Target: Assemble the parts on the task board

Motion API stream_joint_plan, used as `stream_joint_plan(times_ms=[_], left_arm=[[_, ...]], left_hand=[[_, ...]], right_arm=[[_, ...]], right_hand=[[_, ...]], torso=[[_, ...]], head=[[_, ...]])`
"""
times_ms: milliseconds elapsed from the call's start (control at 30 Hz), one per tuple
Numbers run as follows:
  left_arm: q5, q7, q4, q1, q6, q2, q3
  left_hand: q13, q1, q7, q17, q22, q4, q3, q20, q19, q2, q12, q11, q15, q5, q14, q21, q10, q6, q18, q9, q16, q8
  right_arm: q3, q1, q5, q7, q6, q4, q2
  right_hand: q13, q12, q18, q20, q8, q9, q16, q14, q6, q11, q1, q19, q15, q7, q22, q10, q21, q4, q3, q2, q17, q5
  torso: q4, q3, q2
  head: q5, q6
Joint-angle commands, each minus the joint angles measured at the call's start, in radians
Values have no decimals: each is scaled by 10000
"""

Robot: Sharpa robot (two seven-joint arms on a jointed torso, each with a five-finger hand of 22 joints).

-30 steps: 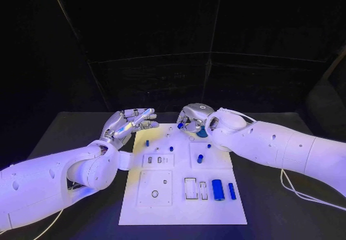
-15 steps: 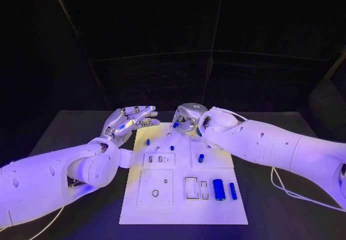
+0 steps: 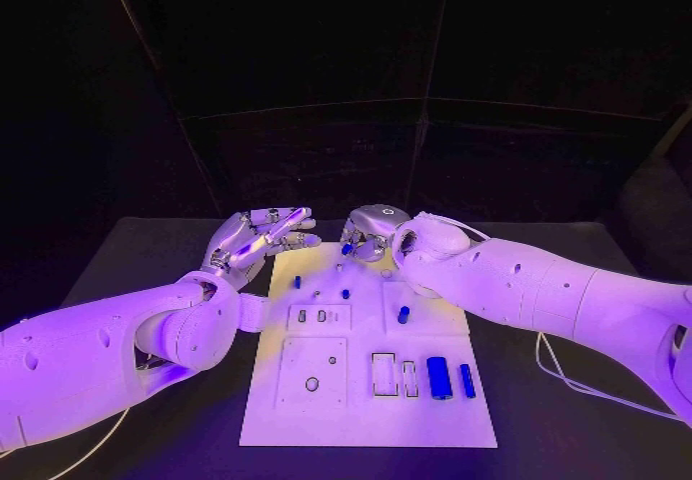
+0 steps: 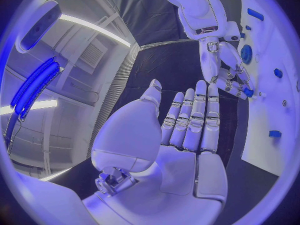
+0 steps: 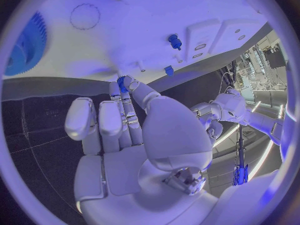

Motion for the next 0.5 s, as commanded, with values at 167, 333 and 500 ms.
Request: stream_joint_plan(times_ms=[167,333,500], left_arm=[[-61,50,26,32,122,27,11],[-61,23,18,46,154,30,11],[-61,1,-9,64,183,37,11]], left_hand=[[-12,108,38,4,-10,-37,-2,8,49,13,-43,12,0,32,-53,-29,73,56,138,-9,-52,-63],[-13,113,39,4,-17,-60,-4,10,59,14,-56,16,4,32,-62,-33,68,59,138,-9,-68,-74],[-13,113,40,4,-17,-60,-4,10,59,14,-56,16,4,32,-63,-33,68,58,138,-9,-69,-74]], right_arm=[[9,26,-54,-63,248,-263,215],[8,26,-144,-125,375,-433,326],[8,26,-220,-128,420,-546,411]], right_hand=[[-21,-67,-185,25,-34,2,51,230,3,64,-120,84,-47,57,37,-70,57,22,77,-46,-5,-34],[-36,-134,-181,45,-84,-12,53,208,-70,92,-142,53,-22,80,25,-151,58,62,143,-107,-48,-59],[-45,-183,-179,64,-114,-22,74,197,-141,119,-143,33,1,111,22,-215,61,77,200,-165,-48,-70]], torso=[[6,6,-10],[-3,-4,-12],[-9,4,-7]], head=[[8,-22],[11,-35],[15,-35]])
